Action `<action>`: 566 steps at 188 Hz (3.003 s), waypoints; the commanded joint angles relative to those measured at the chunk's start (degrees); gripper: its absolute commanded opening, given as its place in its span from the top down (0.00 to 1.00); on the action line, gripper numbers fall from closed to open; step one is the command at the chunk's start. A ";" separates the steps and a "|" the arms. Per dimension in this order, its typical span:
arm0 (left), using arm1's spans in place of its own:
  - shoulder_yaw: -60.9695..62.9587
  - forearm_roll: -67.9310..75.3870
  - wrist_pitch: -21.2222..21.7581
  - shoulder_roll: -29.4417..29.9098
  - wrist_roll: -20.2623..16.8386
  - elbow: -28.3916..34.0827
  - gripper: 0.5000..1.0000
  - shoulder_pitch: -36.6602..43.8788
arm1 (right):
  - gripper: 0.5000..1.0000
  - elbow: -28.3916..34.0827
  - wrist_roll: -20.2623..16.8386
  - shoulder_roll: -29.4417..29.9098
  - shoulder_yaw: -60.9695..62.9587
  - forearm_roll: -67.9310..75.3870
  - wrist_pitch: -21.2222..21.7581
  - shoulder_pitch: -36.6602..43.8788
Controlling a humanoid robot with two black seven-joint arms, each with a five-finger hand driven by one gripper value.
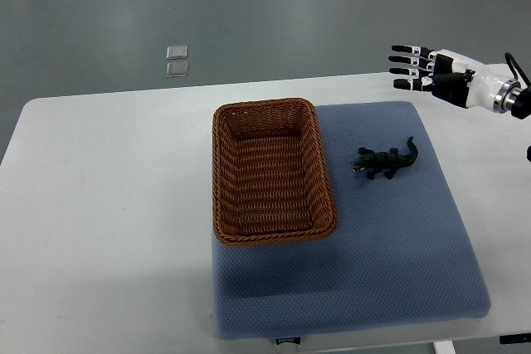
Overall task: Place crocodile in brown basket with right hand
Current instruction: 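Move the right hand toward the dark toy crocodile on the mat, then lower the right hand over the crocodile, fingers open, then close the right hand fingers around the crocodile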
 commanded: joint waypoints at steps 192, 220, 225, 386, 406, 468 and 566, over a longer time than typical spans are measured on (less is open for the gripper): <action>0.00 0.00 0.00 0.00 0.00 0.00 0.00 0.00 | 0.14 24.51 21.21 -8.19 -5.92 -75.28 -22.71 2.82; 0.00 0.00 0.00 0.00 0.00 0.00 0.00 0.00 | 0.14 24.51 21.21 -8.27 -12.69 -79.76 -32.91 3.35; 0.00 0.00 -0.09 0.00 0.00 0.00 0.00 0.00 | 0.14 24.51 21.21 -8.27 -14.18 -80.11 -34.84 3.70; 0.00 0.00 0.00 0.00 0.00 0.00 0.00 0.00 | 0.14 19.59 21.19 -5.02 -25.61 -82.75 -44.86 6.16; 0.00 0.00 0.00 0.00 0.00 0.00 0.00 0.00 | 0.14 17.75 21.10 -3.44 -25.96 -82.84 -44.86 6.16; 0.00 0.00 0.00 0.00 0.00 0.00 0.00 0.00 | 0.14 13.44 20.57 -0.71 -27.37 -84.16 -46.00 6.16; 0.00 0.00 0.00 0.00 0.00 0.00 0.00 0.00 | 0.33 12.91 20.57 -0.36 -29.39 -85.48 -46.71 6.25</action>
